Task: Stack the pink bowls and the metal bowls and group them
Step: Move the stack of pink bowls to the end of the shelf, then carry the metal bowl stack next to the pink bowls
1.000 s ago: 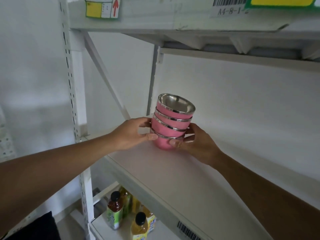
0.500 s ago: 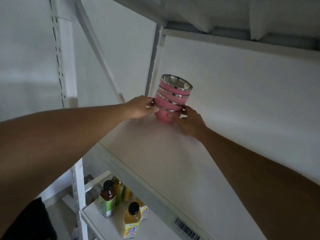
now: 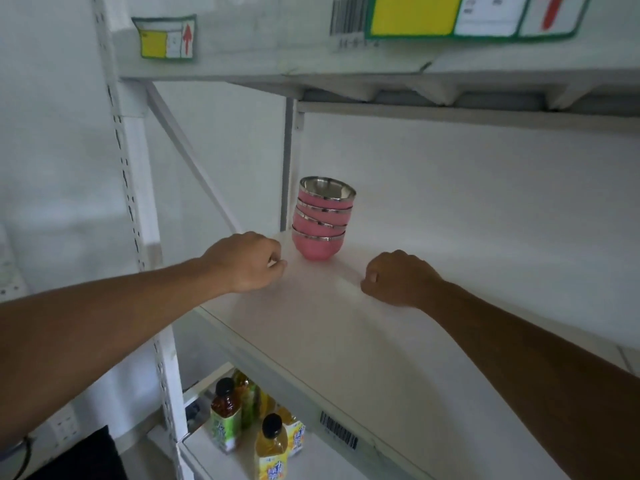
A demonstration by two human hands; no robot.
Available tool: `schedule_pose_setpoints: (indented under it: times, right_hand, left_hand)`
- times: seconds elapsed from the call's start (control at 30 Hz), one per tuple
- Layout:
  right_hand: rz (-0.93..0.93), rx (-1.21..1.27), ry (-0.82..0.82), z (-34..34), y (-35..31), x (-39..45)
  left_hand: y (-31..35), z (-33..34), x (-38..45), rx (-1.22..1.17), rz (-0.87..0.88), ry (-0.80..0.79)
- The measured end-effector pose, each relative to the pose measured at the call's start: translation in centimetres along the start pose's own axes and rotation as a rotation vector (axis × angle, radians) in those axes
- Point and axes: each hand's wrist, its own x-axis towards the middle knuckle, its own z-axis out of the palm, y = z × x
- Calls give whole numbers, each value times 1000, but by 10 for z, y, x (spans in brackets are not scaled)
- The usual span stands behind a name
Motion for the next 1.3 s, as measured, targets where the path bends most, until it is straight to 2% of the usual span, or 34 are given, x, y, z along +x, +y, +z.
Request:
schedule_pose_setpoints:
  times: [0.2, 0.43, 0.6, 0.83, 0.97, 1.3]
  right_hand:
    - [-67, 72, 59, -14, 5, -37]
    - [-26, 135, 68, -18, 12, -97]
    - [21, 148, 73, -25, 17, -156]
    - [147, 111, 57, -37, 23, -274]
    - [207, 87, 74, -47, 48, -342]
    - [326, 108, 119, -72, 155, -476]
  left_hand:
    - [44, -20, -44, 8, -44, -40]
    - [74, -32, -93, -65, -86, -56]
    - [93, -38, -125, -122, -37, -35]
    - [127, -17, -180, -220, 117, -45]
    - [163, -15, -212, -291, 151, -42]
    - [308, -47, -255, -252, 261, -51]
